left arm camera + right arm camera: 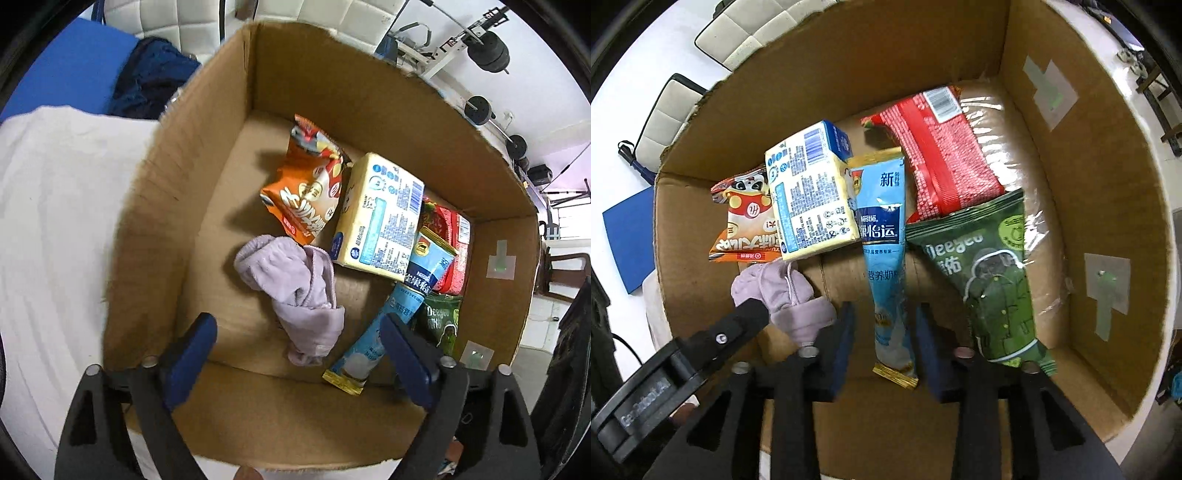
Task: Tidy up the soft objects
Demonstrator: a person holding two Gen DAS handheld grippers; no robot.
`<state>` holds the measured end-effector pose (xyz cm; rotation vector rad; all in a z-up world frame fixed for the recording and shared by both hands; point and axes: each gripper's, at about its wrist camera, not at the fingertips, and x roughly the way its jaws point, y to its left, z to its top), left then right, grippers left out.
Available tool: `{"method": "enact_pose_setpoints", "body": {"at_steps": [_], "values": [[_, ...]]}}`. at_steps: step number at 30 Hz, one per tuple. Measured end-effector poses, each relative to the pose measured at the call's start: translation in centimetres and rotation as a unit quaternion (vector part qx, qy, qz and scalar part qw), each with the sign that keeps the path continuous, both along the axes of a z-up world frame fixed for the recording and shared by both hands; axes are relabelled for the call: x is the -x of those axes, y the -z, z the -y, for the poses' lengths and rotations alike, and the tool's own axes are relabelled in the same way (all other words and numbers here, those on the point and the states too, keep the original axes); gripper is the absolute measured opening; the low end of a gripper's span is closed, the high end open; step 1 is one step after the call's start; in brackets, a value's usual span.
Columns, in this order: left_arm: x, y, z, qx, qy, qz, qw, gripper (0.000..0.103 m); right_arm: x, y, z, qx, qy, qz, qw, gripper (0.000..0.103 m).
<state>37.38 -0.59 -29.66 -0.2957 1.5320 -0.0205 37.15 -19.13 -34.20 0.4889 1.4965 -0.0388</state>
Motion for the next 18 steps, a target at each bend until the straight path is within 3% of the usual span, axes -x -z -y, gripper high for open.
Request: {"method": "enact_pose_setpoints", "body": {"at_steps": [4, 8, 14, 17, 18], "values": [[0.6, -1.5, 0.3, -0.017, 0.009, 0.017, 0.9997, 0.096, 0.6, -1.2, 0.0, 0.019, -0.017, 0.008, 1.000, 0.047], [1.0, -2.7, -0.1, -0.047, 0.023, 0.041, 0.9978, 0.096, 1.3, -2.5, -0.3, 0.056, -0.044, 0.022, 0.997, 0.064], [2.3, -5.1, -0.4, -0.116, 0.050, 0.090, 0.9879, 0.102, 2.3, -5.3, -0.4, 0.124, -0.091, 0.045, 0.987, 0.086], [2.9, -5.7, -0.3, -0.129, 0.056, 0.105, 0.9845, 0.103, 2.9, -6.1, -0.4, 0.152, -0.102, 0.059, 0.981, 0.103], [2.9, -5.6, -0.1, -0.130, 0.058, 0.107, 0.9841, 0.103, 3.1, -6.3, -0.1, 0.160, -0.102, 0.062, 0.980, 0.103]]}}
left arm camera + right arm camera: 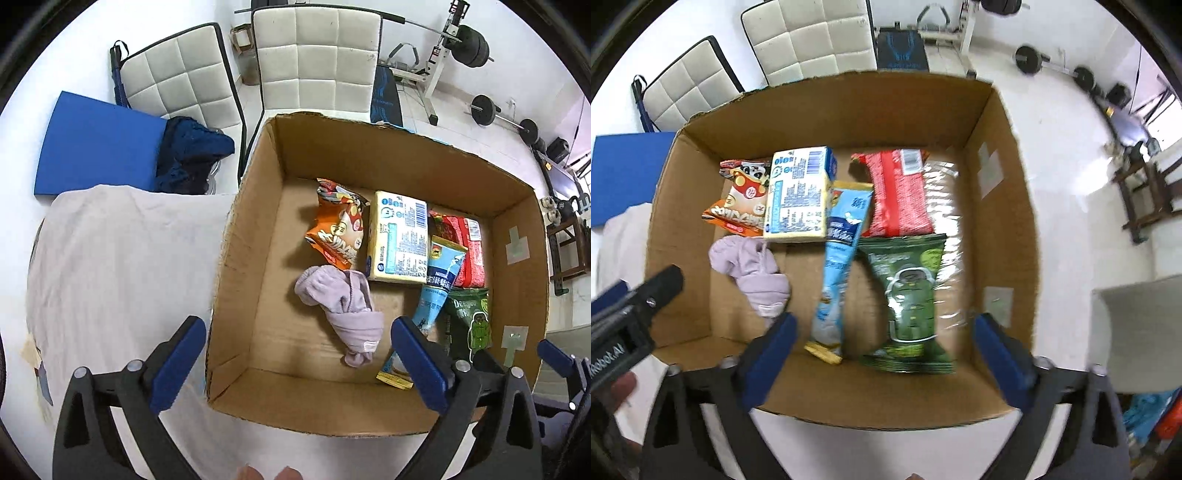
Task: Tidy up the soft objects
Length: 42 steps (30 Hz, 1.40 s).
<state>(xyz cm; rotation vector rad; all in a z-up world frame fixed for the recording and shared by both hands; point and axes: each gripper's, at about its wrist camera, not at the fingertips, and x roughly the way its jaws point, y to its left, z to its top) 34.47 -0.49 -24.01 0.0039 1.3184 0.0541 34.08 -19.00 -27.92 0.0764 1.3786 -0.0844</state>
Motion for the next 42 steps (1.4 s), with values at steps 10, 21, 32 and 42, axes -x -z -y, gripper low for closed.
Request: {"method": "enact_pose_setpoints", "body": {"at_steps": [10, 21, 32, 42], "values": [[1.1, -0.5, 0.7, 0.001, 0.001, 0.002, 1.0000, 0.103, 1.2, -1.5, 1.8, 0.013, 0.006, 0.005, 1.000, 0.103], [5.4, -6.2, 2.3, -0.013, 0.008, 0.046, 0.9988, 0.103, 4.4, -6.7, 2.8, 0.005, 0.003, 0.046, 0.999, 0.103], [13.5, -15.1, 3.0, -0.012, 0.031, 0.102, 0.9942, 0.103, 13.2, -16.1, 3.8, -0.011, -0.002, 0.119, 0.993, 0.103], [20.3, -19.2, 1.6, 0.009, 0.031, 0.098, 0.9947, 0.103, 23.0, -24.3, 3.6, -0.028, -0.013, 0.162, 0.986, 0.103]]}}
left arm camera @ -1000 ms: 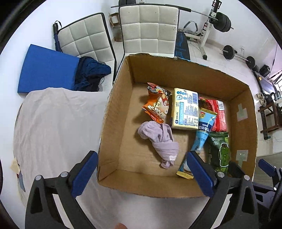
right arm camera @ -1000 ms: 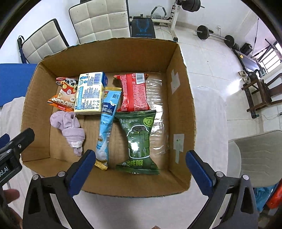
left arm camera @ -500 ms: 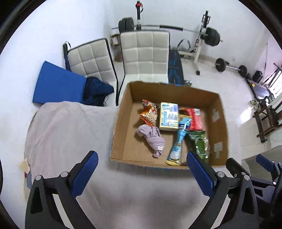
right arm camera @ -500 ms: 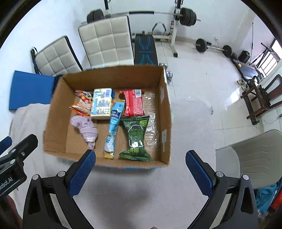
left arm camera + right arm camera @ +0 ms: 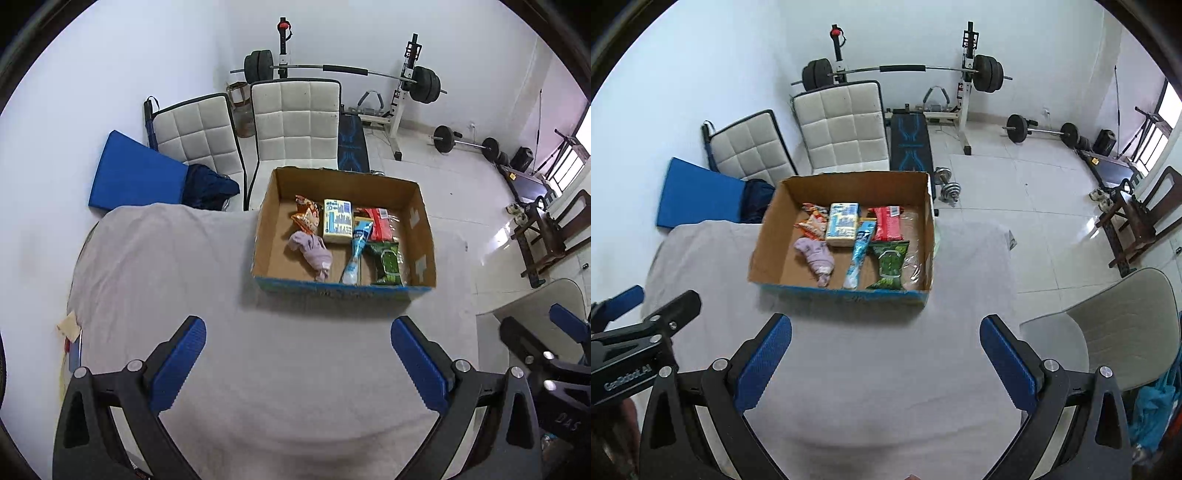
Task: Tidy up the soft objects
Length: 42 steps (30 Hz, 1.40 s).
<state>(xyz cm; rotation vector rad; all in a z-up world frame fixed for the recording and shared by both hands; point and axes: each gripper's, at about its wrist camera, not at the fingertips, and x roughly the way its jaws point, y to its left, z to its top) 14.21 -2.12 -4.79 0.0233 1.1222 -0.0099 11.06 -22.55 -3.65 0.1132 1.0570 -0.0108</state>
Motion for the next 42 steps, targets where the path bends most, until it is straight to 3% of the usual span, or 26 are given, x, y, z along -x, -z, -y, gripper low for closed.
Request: {"method": "enact_pose_setpoints", "body": {"at_steps": [6, 17, 29, 42], "values": [[2.9, -2.6, -0.8, 0.003, -0.005, 0.016, 0.9999, 0.103, 4.8, -4.3, -0.3, -0.007, -0.005, 0.020, 1.000, 0.103], [6.6, -6.0, -0.9, 0.014, -0.001, 0.044, 0.9989, 0.103, 10.3, -8.7, -0.7, 0.000, -0.008, 0.030, 1.000, 0.103], [6.5, -6.8, -0.1, 0.006, 0.002, 0.074, 0.9972, 0.103, 10.0, -12.7, 0.4, 0.030, 0.017, 0.089, 0.995, 0.103], [5.1, -7.7, 0.0, -0.003, -0.006, 0.095, 0.9955, 0.103, 8.1, -12.9, 1.0, 0.030, 0.018, 0.093, 0.995, 0.103]]}}
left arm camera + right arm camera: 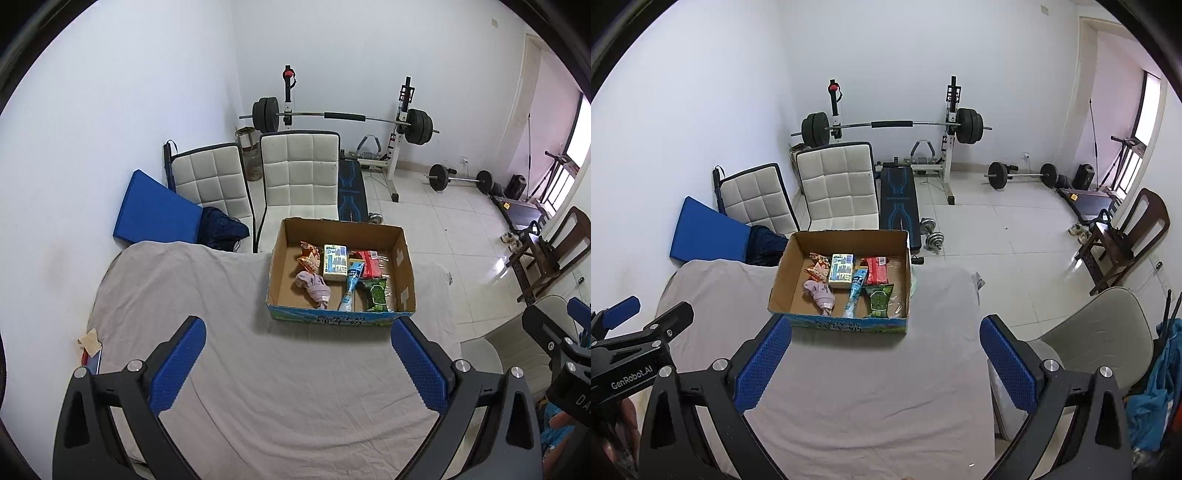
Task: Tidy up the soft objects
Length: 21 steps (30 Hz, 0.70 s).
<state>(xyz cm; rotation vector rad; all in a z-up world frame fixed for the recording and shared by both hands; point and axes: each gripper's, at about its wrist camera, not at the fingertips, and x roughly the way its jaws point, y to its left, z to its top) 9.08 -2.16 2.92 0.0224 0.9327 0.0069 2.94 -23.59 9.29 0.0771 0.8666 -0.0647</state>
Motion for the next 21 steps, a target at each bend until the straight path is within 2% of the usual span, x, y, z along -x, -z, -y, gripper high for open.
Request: {"method": "enact_pose_setpoints", "body": {"at_steps": [14, 21], "values": [[-0.6, 0.5, 0.4, 0.000, 0.001, -0.008, 1.0000, 0.103, -0.6, 0.3, 0.1, -0.001, -0.001, -0.005, 1.000, 0.103], [-0.7, 0.8, 0.6, -0.002, 0.001, -0.010, 0.9999, 0.103, -1.6, 2.0, 0.2, 0.002, 0.002, -0.016, 1.000, 0.103]]}}
